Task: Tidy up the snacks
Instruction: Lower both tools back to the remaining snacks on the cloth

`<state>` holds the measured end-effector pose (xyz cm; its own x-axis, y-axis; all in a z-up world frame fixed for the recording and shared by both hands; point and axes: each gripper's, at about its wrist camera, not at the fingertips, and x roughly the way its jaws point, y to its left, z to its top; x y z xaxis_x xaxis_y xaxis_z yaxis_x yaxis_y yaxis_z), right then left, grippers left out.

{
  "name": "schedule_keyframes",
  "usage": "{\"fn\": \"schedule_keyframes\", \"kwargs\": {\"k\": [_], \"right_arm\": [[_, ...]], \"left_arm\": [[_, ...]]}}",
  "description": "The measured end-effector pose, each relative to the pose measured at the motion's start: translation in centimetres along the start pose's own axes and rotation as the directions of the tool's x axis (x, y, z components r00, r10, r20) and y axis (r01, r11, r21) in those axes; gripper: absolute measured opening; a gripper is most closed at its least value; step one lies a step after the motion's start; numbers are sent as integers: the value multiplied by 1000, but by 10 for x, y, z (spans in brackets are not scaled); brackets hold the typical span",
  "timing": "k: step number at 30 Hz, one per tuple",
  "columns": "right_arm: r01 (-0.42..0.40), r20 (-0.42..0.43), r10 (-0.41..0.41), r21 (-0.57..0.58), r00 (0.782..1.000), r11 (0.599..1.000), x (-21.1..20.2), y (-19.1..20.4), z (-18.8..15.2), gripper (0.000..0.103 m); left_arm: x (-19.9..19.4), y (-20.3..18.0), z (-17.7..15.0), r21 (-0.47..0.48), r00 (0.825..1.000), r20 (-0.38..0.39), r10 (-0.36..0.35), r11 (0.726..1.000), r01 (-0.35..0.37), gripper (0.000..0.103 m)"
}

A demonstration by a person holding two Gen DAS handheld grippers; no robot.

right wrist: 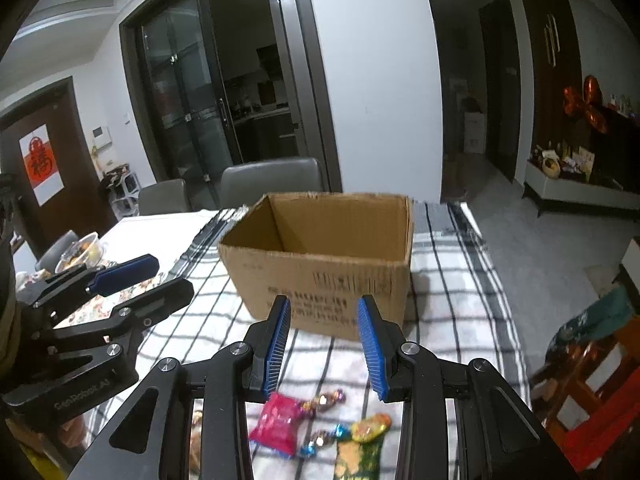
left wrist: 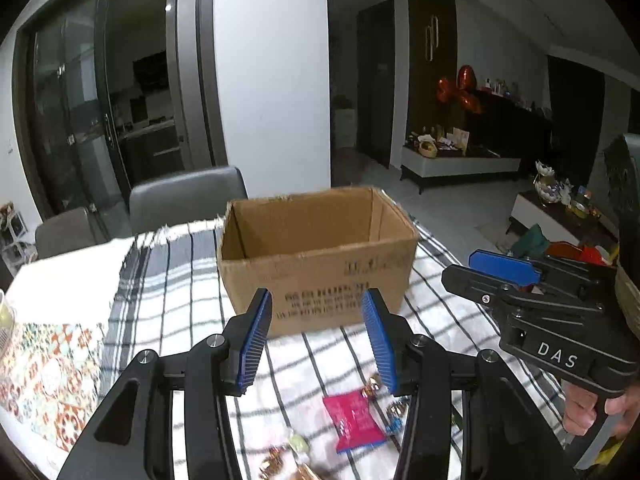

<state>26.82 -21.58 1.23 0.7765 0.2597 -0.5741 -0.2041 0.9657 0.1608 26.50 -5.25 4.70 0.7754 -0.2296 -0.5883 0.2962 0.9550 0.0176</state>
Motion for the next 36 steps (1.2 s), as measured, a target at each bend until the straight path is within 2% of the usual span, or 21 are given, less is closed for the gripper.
{"fn": "schedule_keyframes", "kwargs": {"k": [12,27,29,30,31,34,36], "right_arm": [[20,-90,-14,71,996,997,5,-11,-53,36],[47,-228,-26,88,973,995,22,-21,-121,36],[48,-242,-24,93,970,994,24,-21,-127,40],[48,-247,-23,97,969,994,25,-22,-130,47],[48,-251,-22,101,968,994,25,-22,-133,50],[52,-270,-24,97,963,994,28,-23,-142,50],[53,-284,-24,96,959,994,32,-23,-145,50]], "left_arm": [[11,-11,-51,-19,995,-96,-27,1000,25,46],[38,-19,-111,-29,970,-236,-57,998,52,46],[41,-20,-116,-28,966,-251,-63,998,58,46],[42,-20,-119,-29,963,-262,-66,998,61,46],[43,-20,-120,-29,961,-269,-68,998,63,47],[48,-22,-126,-31,952,-297,-77,997,71,54],[51,-23,-128,-32,949,-305,-80,997,74,55]]}}
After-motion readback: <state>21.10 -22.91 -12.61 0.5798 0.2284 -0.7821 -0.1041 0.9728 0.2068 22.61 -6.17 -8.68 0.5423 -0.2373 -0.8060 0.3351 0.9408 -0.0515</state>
